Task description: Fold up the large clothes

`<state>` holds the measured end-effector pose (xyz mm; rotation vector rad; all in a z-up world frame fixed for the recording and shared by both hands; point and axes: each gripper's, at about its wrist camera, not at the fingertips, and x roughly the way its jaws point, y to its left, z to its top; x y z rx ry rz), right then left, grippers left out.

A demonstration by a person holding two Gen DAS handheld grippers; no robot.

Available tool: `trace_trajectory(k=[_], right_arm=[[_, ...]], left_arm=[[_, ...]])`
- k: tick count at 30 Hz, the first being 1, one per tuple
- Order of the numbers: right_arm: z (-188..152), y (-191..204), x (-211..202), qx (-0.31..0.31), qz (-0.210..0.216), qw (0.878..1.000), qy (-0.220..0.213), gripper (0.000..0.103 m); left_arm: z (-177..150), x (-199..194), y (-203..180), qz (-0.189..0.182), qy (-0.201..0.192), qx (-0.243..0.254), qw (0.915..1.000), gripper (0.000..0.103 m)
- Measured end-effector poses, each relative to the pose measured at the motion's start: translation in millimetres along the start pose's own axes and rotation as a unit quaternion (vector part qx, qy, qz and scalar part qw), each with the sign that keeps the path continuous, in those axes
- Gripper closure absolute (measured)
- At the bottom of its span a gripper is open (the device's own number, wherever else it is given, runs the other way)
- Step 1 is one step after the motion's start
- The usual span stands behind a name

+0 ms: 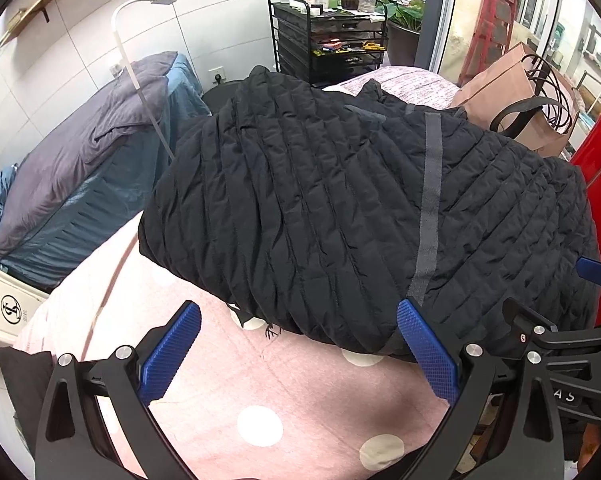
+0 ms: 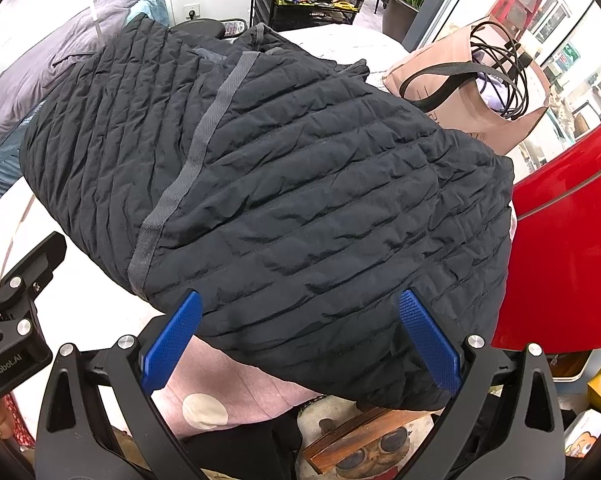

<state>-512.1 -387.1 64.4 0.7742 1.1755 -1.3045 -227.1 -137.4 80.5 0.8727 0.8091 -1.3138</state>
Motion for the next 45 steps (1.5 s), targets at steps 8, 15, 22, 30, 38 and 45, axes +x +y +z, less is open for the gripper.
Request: trace_trajectory(k=[8, 15, 22, 30, 38, 45], right_arm=[[-2.3, -2.4, -0.6, 0.001, -0.003, 1.000, 0.001, 0.006], [-5.8, -4.6, -1.1, 0.003, -0.003, 1.000, 0.002, 0.006], [-7.7, -4.9, 0.2, 0.005, -0.003, 1.000, 0.003, 0.006], [-8.1, -4.5, 0.0, 0.005, -0.003, 1.000, 0.003, 0.006], [-8.9, -2.2, 0.2, 0.003, -0.002, 1.000, 0.005, 0.006], [-9.7, -1.1, 0.4, 0.002, -0.002, 1.000, 0.005, 0.006]], left_arm=[[1.8, -1.6, -0.4, 0.021, -0.009, 0.009, 0.9997, 0.006], [1.6, -1.6, -2.8, 0.022, -0.007, 0.012, 0.9997, 0.006], [2.8, 2.6, -1.0, 0.043, 0.006, 0.004, 0.9991, 0.006], [3.3, -1.1, -8.8, 0.060, 0.000, 0.029, 0.9977, 0.006], [2.6, 2.3, -8.1, 0.062, 0.011, 0.030, 0.9975, 0.006], [2.8, 3.7, -7.7, 0.063, 0.016, 0.032, 0.9974, 0.006]])
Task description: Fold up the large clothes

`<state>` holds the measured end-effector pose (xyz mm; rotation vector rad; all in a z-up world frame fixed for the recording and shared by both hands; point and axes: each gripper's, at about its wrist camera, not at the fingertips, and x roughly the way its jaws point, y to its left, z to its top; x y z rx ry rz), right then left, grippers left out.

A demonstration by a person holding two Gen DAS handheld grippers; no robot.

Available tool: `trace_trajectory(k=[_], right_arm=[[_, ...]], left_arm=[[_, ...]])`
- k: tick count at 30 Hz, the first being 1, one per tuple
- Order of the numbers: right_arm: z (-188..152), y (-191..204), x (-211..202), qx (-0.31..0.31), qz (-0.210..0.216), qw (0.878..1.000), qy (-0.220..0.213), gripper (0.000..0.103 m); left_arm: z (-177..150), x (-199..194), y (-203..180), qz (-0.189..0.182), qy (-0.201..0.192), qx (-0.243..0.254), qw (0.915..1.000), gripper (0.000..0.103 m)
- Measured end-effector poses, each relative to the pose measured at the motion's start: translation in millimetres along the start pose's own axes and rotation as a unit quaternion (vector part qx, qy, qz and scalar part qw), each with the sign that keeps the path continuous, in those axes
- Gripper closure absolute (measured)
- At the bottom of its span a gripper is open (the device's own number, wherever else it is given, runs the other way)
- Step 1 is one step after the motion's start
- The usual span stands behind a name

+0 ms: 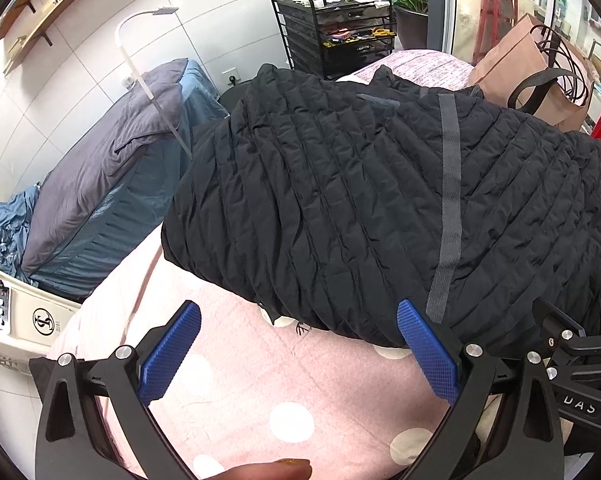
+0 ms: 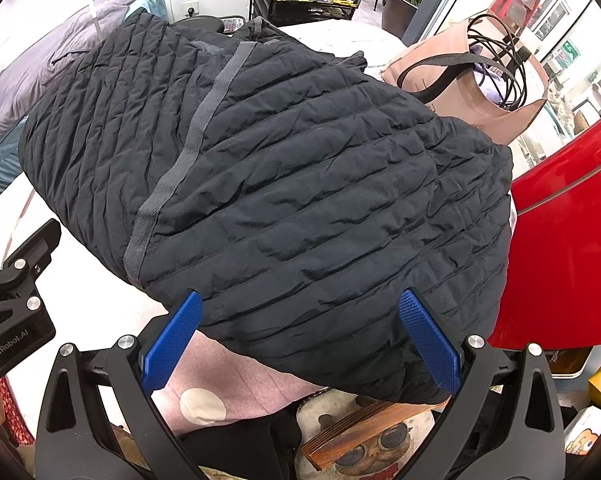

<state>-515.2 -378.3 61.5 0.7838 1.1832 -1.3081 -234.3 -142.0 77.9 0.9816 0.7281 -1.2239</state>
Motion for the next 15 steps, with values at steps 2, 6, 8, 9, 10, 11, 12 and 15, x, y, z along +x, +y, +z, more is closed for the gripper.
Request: trace_trajectory(k=[2, 6, 8, 9, 10, 11, 12, 15], right_arm=[[-0.2, 0.5, -0.1, 0.000, 0.000, 1.000, 0.000, 0.006], [-0.6, 0.9, 0.0, 0.000, 0.000, 1.000, 0.001, 0.006], [-0.7, 1.0, 0.0, 0.000, 0.000, 1.000, 0.001, 0.006], [-0.8, 1.4, -0.2, 0.000, 0.000, 1.000, 0.000, 0.006], [-0.8, 1.6, -0.4, 0.000, 0.000, 1.000, 0.000, 0.006], [-0.9, 0.9, -0.2, 0.001, 0.000, 1.000, 0.000, 0.006], [-0.7, 1.6, 0.0, 0.000, 0.000, 1.000, 0.000, 0.006], [0.2, 2.7, 0.8, 0.000, 0.000, 1.000, 0.000, 0.006]], left_arm=[[0.1, 0.1, -0.3, 0.001, 0.000, 0.000, 1.0000, 0.006], [0.2, 0.3, 0.0, 0.001, 0.001, 0.000, 1.0000, 0.006], [0.2, 0.4, 0.1, 0.001, 0.001, 0.000, 1.0000, 0.006], [0.1, 0.6, 0.3, 0.001, 0.002, 0.001, 1.0000, 0.006], [0.1, 0.5, 0.3, 0.001, 0.002, 0.001, 1.0000, 0.006], [0.0, 0.5, 0.4, 0.001, 0.002, 0.000, 1.0000, 0.006], [-0.1, 0.6, 0.5, 0.002, 0.002, 0.000, 1.0000, 0.006], [0.1, 0.9, 0.3, 0.002, 0.002, 0.000, 1.0000, 0.006]])
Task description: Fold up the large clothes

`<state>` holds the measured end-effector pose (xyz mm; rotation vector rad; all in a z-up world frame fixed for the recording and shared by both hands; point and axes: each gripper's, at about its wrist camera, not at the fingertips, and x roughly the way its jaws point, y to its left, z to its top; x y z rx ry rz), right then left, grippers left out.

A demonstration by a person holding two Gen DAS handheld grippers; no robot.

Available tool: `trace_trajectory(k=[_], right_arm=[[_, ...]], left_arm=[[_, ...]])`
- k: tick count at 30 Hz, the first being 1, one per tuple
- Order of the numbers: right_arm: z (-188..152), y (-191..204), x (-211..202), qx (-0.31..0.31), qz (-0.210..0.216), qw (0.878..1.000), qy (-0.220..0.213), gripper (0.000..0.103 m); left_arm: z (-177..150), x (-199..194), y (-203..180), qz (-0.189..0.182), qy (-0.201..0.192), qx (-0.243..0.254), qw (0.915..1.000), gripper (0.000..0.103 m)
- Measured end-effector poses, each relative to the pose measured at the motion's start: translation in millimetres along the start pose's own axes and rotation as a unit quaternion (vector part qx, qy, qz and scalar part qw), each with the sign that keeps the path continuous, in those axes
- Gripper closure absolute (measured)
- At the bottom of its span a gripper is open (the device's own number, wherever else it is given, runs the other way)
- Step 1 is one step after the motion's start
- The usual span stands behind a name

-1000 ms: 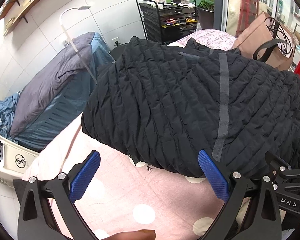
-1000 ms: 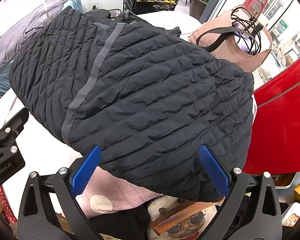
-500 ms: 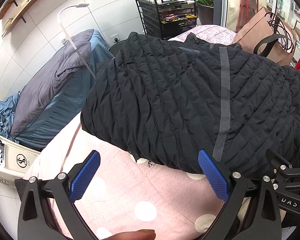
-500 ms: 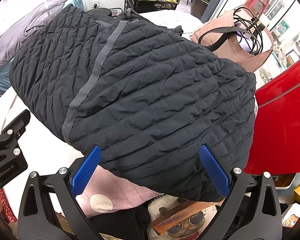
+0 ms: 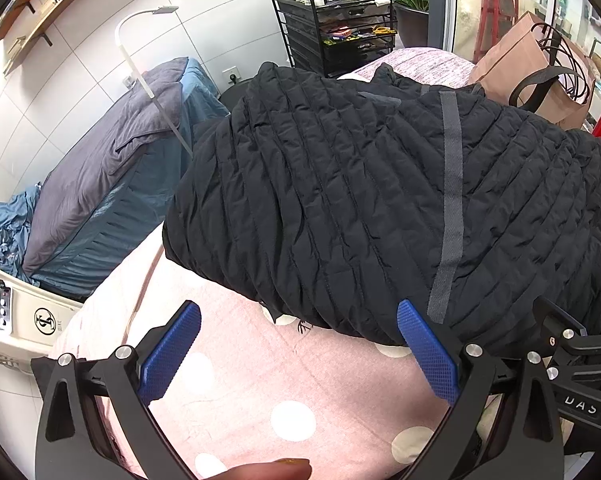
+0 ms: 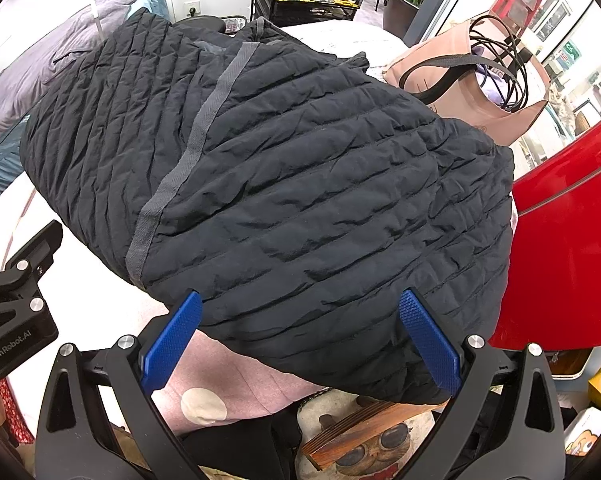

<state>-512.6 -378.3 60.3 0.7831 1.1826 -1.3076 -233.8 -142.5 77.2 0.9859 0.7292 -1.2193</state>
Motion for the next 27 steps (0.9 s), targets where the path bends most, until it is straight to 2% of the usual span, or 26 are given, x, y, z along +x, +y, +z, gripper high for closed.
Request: trace_trajectory(k=[11, 17, 27], right_arm=[[2.3, 4.4, 0.4, -0.002, 0.001, 1.000, 0.002, 0.006], [3.4, 0.7, -0.3, 0.000, 0.002, 1.000, 0.000, 0.006], [3.9, -2.1, -0.3, 0.001, 0.000, 1.000, 0.000, 0.006]], left_arm=[[0.3, 1.7, 1.8, -0.009, 0.003, -0.002, 1.0000, 0.006], [-3.1, -1.2, 6.0, -0.052, -0.017, -0.026, 0.9982, 0.006], [-4.1, -1.4, 3.6, -0.056, -0.019, -0.025, 0.9979, 0.006]])
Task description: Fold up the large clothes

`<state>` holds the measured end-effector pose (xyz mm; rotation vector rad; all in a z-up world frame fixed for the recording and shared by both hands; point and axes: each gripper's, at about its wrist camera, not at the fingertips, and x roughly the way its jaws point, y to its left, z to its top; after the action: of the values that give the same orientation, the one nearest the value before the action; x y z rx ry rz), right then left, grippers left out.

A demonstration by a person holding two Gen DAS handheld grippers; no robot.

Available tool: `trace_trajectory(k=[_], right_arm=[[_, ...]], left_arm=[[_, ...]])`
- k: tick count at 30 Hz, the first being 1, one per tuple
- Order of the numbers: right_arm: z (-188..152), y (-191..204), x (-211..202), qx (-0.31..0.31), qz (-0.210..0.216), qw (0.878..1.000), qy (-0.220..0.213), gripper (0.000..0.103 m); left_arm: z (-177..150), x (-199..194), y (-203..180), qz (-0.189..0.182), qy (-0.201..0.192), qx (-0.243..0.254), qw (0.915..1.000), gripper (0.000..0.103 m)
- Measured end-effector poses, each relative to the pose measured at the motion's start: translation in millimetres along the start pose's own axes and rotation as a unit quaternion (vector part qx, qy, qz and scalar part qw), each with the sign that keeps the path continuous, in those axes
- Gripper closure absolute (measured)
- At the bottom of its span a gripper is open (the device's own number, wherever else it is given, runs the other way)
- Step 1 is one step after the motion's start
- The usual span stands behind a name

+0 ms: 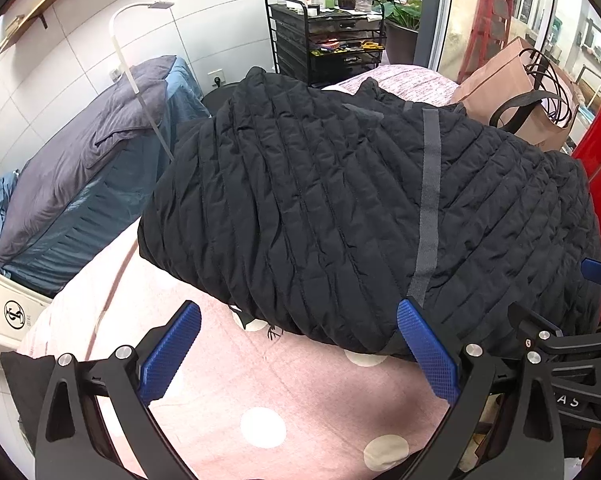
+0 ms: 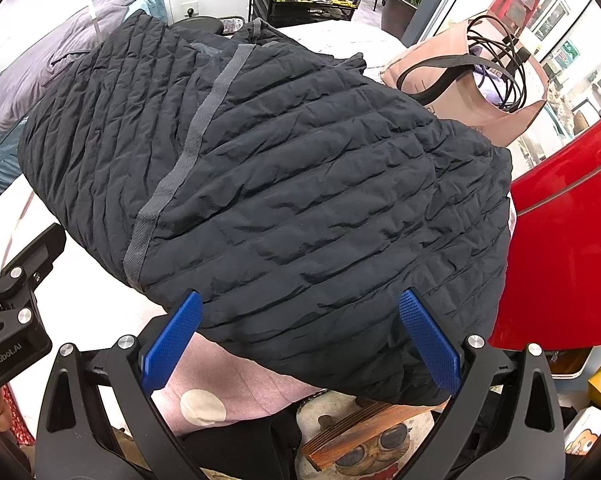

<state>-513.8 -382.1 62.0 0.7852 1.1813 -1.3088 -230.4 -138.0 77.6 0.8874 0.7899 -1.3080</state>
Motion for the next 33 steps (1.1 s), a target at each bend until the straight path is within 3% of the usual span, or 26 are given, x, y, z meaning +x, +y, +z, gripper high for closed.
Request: trace_trajectory(k=[33], right_arm=[[-0.9, 0.9, -0.2, -0.001, 0.000, 1.000, 0.000, 0.006]], left_arm=[[0.7, -0.6, -4.0, 0.012, -0.002, 0.011, 0.9999, 0.006]])
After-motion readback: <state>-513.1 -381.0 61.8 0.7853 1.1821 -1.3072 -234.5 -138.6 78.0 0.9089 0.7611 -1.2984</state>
